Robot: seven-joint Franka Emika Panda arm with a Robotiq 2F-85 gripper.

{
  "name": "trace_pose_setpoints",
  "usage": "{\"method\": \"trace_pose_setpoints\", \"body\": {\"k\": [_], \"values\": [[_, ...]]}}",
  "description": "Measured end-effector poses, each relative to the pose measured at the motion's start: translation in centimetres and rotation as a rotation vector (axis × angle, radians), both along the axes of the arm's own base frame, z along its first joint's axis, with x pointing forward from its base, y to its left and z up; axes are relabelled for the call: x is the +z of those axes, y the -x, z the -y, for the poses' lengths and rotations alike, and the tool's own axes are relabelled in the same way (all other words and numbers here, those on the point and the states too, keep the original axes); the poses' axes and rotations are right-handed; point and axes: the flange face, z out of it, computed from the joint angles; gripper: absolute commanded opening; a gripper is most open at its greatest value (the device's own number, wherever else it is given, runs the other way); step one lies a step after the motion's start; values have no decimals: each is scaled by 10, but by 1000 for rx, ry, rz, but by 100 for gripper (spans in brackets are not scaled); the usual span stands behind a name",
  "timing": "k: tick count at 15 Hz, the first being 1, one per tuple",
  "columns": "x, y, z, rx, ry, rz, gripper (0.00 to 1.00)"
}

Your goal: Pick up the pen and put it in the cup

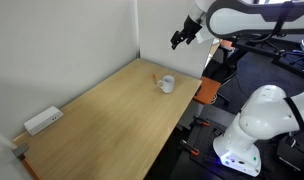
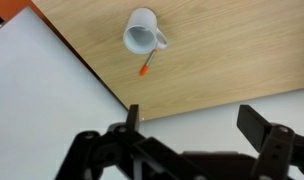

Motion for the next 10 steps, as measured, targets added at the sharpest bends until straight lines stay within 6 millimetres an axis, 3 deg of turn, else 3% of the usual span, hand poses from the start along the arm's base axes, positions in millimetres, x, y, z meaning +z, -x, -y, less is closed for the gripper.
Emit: {"method": "trace_pose_setpoints", "body": {"k": [10], "values": [[-33,-94,49,-383,-123,106,100]]}}
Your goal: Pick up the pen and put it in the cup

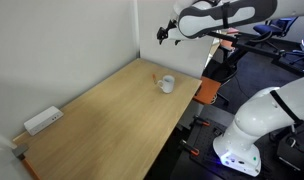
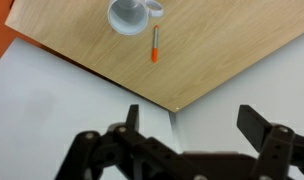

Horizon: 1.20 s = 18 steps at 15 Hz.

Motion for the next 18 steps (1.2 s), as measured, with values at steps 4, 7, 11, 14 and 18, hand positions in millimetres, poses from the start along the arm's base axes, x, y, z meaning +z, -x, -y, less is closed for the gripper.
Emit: {"method": "trace_pose_setpoints", "body": {"k": [4,7,11,14,18], "values": [[-12,-36,15,-104,-24,2,100],[-27,-60,25,-165,-18,10,100],[-53,-86,43,-238,1,11,100],[-71,-100,57,-273,7,7,100],[-93,-112,72,-279,-1,0,100]]}}
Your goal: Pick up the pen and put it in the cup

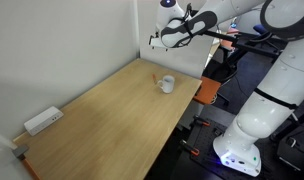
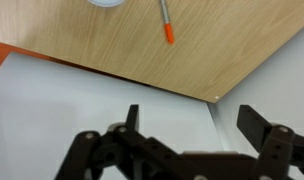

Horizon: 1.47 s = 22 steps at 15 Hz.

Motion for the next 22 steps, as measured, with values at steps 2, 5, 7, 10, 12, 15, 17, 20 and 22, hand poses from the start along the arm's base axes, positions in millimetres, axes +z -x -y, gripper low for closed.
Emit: {"method": "trace_pose_setpoints", "body": {"k": [2,5,7,10,12,15,17,20,22], "values": [[-5,-3,2,0,-1,-5,100],[-4,-4,1,2,0,-2,100],[-4,-4,1,2,0,-2,100],[-9,-4,4,-6,-6,-9,100],[-18,-7,3,-7,-16,-19,100],[-35,-18,1,-12,-39,-28,100],[-48,-26,1,-30,-51,-24,100],[-68,-41,6,-95,-67,-6,100],[-80,-51,11,-141,-79,1,100]]}}
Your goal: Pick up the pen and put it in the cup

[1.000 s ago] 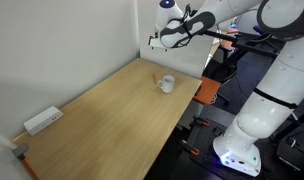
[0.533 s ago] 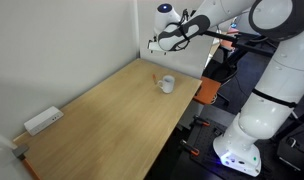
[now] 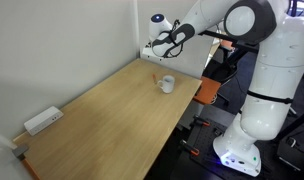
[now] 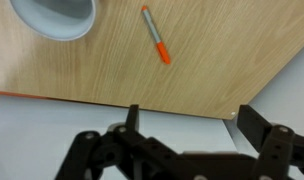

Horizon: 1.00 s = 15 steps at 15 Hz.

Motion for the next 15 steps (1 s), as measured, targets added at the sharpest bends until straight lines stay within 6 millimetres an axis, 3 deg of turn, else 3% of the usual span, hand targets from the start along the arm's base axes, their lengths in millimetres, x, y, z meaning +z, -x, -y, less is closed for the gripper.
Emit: {"method": "trace_pose_setpoints", "body": {"k": [8,15], "values": [[-40,-30,26,-93,-39,-2,100],[-77,-44,48,-122,-35,-31,100]]}}
